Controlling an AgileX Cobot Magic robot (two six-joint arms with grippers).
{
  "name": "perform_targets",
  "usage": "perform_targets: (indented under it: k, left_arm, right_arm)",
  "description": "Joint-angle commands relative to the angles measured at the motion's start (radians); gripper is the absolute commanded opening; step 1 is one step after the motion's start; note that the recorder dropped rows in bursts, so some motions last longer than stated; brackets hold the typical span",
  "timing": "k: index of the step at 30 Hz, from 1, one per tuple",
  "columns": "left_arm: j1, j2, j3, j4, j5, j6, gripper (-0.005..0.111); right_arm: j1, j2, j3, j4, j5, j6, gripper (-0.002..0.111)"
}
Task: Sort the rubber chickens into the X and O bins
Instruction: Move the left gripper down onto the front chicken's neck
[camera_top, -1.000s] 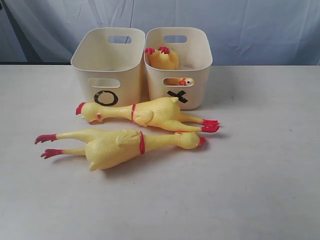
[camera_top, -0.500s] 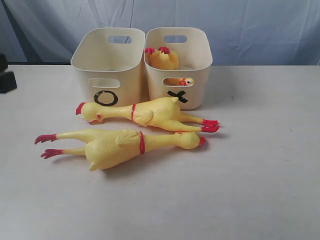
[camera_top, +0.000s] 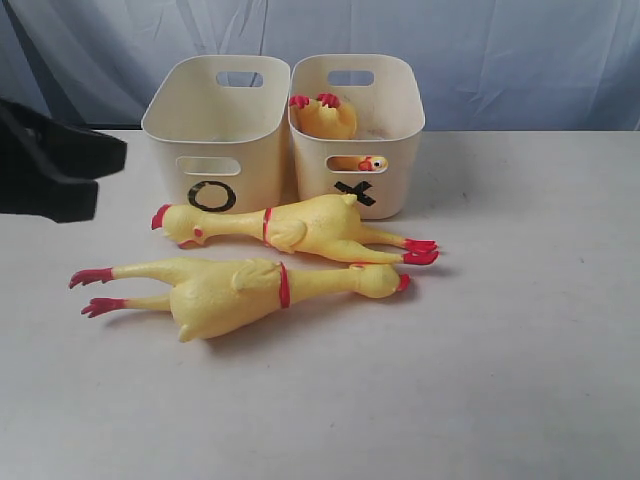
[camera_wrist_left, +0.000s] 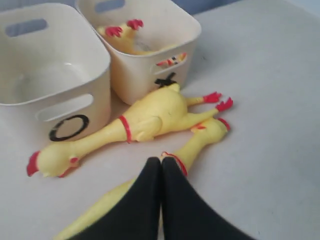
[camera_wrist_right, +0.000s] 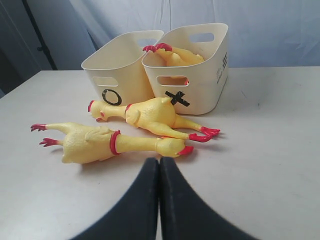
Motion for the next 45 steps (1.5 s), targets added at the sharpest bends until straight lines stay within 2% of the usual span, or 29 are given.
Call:
perform_targets:
  k: [1,4,8,13,16,19,24,29,37,45]
  left_arm:
    - [-0.005,0.132,-0.045,-0.057,0.048,0.164,0.0]
    - [-0.005,0.197,-0.062,-0.086,0.045,0.309,0.0]
    - [-0.007,0.278,-0.084,-0.218,0.055,0.47,0.002]
    - [-0.015,0.391,-0.137,-0.325,0.113,0.603,0.021]
    - [-0.061,0.448,-0.173,-0.34,0.12,0.682,0.033]
    - [-0.121,0.501,-0.215,-0.328,0.094,0.74,0.041]
    - [-0.2,0.585,-0.26,-0.311,-0.012,0.74,0.042]
    - [-0.247,0.683,-0.309,-0.28,-0.014,0.753,0.042]
    - [-0.263,0.811,-0.364,-0.23,-0.006,0.744,0.042]
    - [-0.264,0.885,-0.424,0.047,0.045,0.54,0.042]
  right_arm:
    - [-0.004,-0.005,0.005,-0.003,-0.005,-0.007,0.0]
    - [-0.004,-0.005,0.005,-0.003,-0.005,-0.007,0.0]
    - [-0.004,-0.005,0.005,-0.003,-0.005,-0.007,0.0]
    - [-0.004,-0.005,0.005,-0.003,-0.005,-0.007,0.0]
    - [-0.004,-0.005,0.005,-0.003,-0.005,-0.007,0.0]
    - [-0.004,-0.005,0.005,-0.003,-0.005,-0.007,0.0]
    - [-0.004,-0.005,0.005,-0.003,-0.005,-0.007,0.0]
    - [-0.004,-0.005,0.005,-0.003,-0.005,-0.005,0.0]
    - [-0.004,-0.005,0.005,-0.003,-0.005,-0.005,0.0]
    - [-0.004,-0.005,0.005,-0.003,-0.005,-0.005,0.0]
